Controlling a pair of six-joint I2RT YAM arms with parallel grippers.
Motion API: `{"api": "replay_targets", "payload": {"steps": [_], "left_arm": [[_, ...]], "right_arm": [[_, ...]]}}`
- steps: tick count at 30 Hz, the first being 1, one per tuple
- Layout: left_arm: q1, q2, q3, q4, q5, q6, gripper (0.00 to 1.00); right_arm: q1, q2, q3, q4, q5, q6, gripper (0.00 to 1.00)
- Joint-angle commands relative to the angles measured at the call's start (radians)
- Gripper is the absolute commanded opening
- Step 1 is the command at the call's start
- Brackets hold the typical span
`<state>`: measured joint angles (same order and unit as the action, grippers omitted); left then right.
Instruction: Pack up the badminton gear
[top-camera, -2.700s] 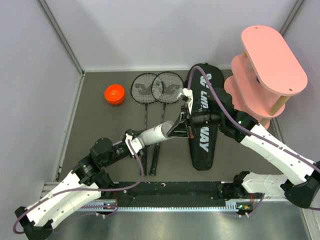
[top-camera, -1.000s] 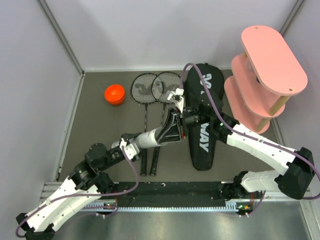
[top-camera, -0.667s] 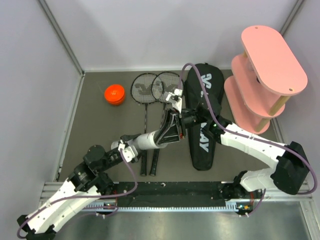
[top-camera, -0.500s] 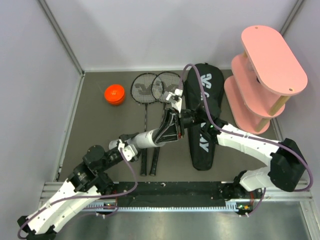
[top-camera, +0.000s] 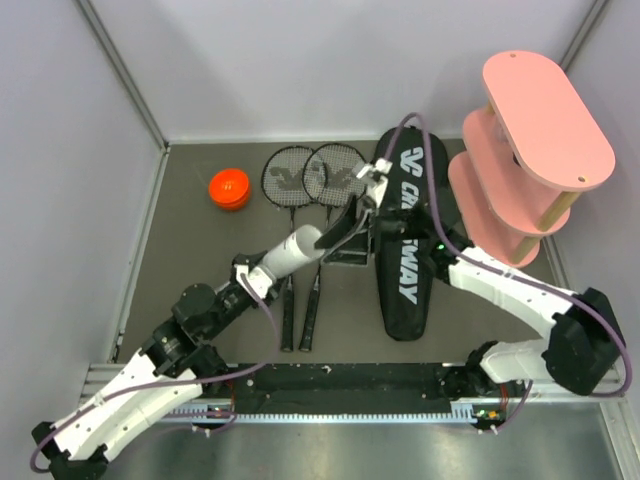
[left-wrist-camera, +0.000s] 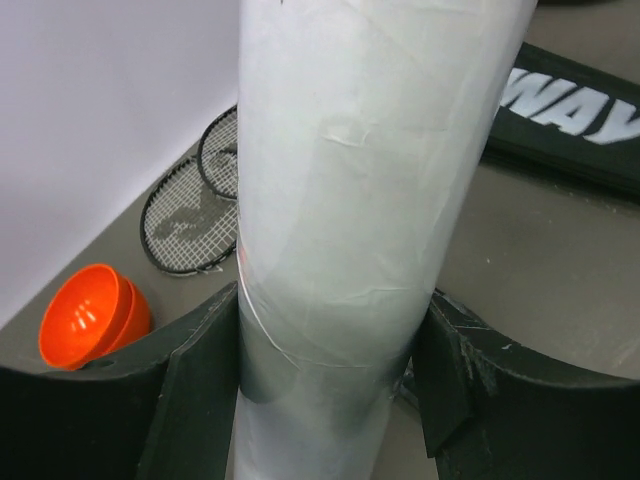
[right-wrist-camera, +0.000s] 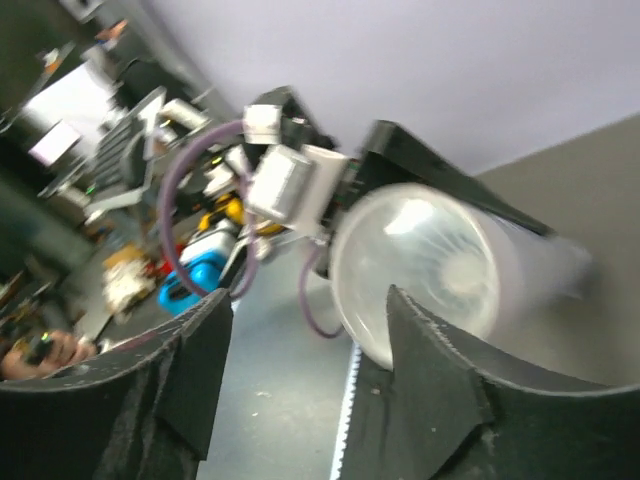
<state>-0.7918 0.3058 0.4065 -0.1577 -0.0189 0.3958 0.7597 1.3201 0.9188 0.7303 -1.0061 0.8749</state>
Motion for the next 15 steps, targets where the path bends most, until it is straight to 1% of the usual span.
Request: {"api": "replay_targets", "payload": {"steps": [1,2,3,4,5,6,7,8,9,11,12,14,15], "left_arm": [[-0.017,0.116,0.107,0.162,-0.247,-0.176,0.0],[-0.017,0.14,0.118,0.161,-0.327,-0.195,0.0],[-0.015,0.192,0.136,0.135,-0.399,-0.24,0.0],[-0.014,0.222,0.147,0.133,-0.534,-0.259,0.0],[-0.011,0.249,0.159,0.129,-0.579,-0.268,0.0],[-0.001,0.304,0.184,0.13,-0.611,-0.268,0.0],[0.008,0.334,0.196,0.135,-0.68,-0.262,0.0],[0.02,0.364,0.212,0.141,-0.705,-0.259,0.0],[0.06,0.433,0.251,0.138,-0.723,-0.258,0.0],[0.136,0.502,0.329,0.086,-0.695,-0.291,0.0],[0.246,0.569,0.354,0.069,-0.664,-0.328,0.0],[0.346,0.643,0.388,0.061,-0.639,-0.331,0.0],[0.427,0.718,0.411,0.079,-0.642,-0.309,0.0]], "right_arm": [[-0.131,-0.1,0.029,-0.27,0.078,-0.109,0.68],[-0.146,-0.136,0.035,-0.326,0.122,-0.19,0.72],[-0.163,-0.148,0.046,-0.473,0.154,-0.245,0.74],[-0.163,-0.153,0.067,-0.542,0.196,-0.308,0.75],[-0.163,-0.156,0.077,-0.622,0.284,-0.415,0.75],[-0.163,-0.15,0.069,-0.673,0.32,-0.436,0.75],[-0.165,-0.147,0.06,-0.681,0.343,-0.451,0.76],[-0.165,-0.144,0.049,-0.68,0.371,-0.474,0.76],[-0.163,-0.139,0.028,-0.666,0.379,-0.476,0.76],[-0.165,-0.136,0.008,-0.643,0.373,-0.465,0.76],[-0.163,-0.143,-0.006,-0.635,0.368,-0.465,0.76],[-0.163,-0.154,-0.011,-0.641,0.371,-0.481,0.76],[-0.165,-0.159,-0.008,-0.65,0.374,-0.49,0.77]]}}
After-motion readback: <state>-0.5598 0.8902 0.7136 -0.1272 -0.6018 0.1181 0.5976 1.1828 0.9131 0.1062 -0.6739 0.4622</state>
